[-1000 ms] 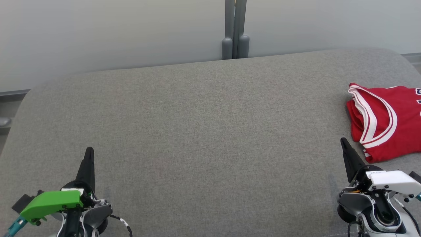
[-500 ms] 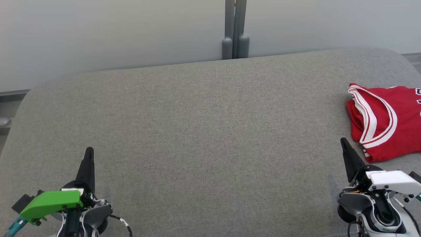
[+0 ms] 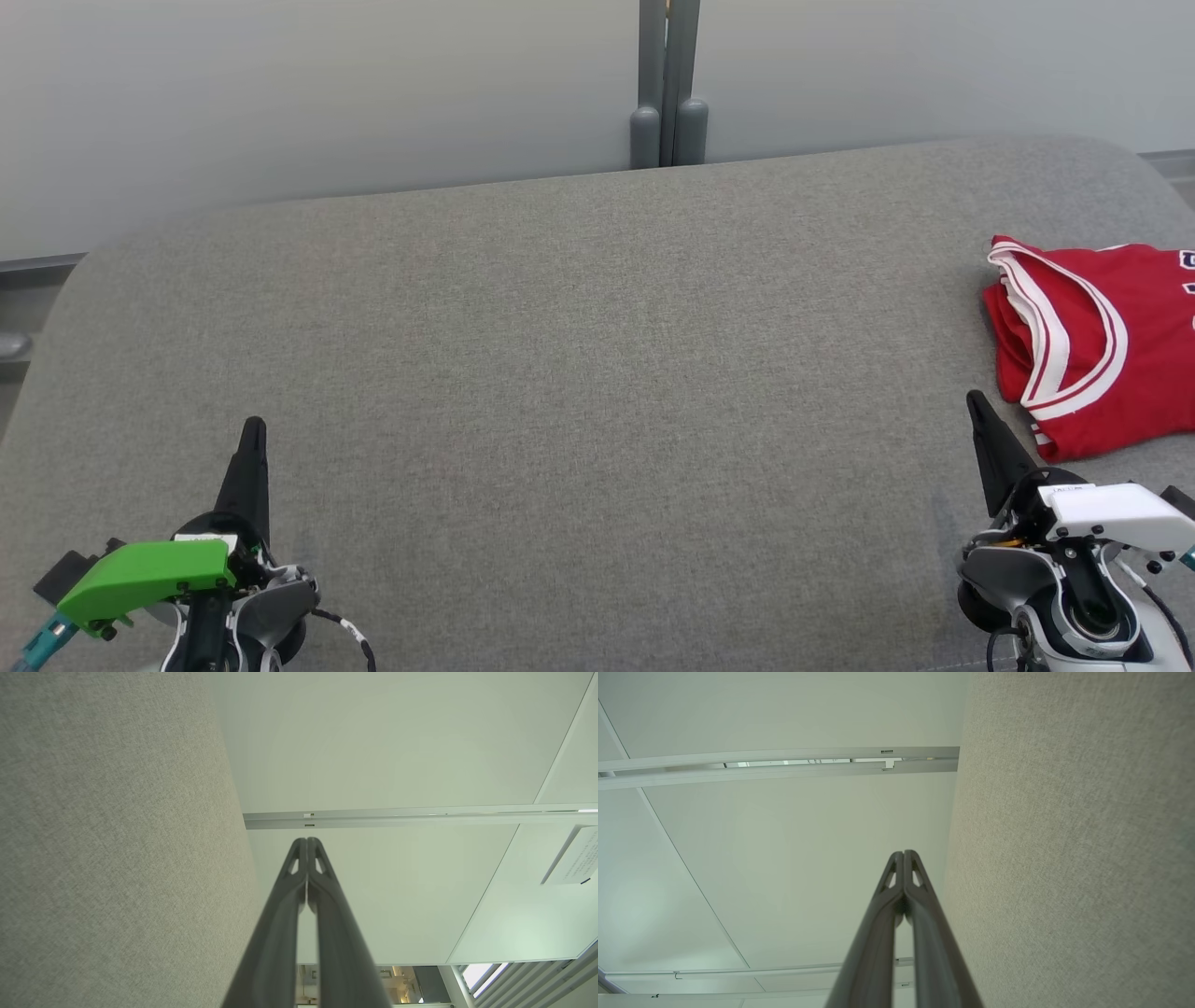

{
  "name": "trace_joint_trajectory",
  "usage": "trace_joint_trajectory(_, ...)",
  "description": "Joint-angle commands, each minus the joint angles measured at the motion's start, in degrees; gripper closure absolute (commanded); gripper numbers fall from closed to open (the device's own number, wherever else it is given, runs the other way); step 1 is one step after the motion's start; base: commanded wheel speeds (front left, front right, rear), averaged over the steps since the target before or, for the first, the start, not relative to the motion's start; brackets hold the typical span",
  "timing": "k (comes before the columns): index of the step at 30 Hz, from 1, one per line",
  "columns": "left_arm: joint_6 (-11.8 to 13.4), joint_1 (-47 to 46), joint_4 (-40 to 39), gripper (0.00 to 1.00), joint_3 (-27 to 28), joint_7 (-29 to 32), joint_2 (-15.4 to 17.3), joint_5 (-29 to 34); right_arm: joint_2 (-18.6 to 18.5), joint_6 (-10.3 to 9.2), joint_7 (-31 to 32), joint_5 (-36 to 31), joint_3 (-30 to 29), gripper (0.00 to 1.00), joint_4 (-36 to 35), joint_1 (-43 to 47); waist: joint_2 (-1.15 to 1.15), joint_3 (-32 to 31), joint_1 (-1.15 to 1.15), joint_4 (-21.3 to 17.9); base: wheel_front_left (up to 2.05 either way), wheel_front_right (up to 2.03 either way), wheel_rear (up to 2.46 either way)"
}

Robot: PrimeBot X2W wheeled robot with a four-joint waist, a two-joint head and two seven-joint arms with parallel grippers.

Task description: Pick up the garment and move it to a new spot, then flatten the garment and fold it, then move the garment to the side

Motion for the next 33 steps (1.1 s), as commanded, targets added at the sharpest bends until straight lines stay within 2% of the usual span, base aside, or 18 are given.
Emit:
trace_joint_trajectory(1, -0.29, -0.77, -0.17, 1.0, 0.21, 0.23, 0.38, -0.05, -0.26, 0.02, 0.06, 0.37, -0.06, 1.0, -0.27, -0.17, 0.0, 0.0, 0.0, 0.0, 0.0, 0.0, 0.0)
trace_joint_trajectory(33, -0.29, -0.77, -0.17, 1.0, 0.21, 0.23, 0.38, -0.05, -0.26, 0.02, 0.05, 0.38, -0.06, 1.0, -0.27, -0.17, 0.0, 0.0, 0.0, 0.0, 0.0, 0.0, 0.0)
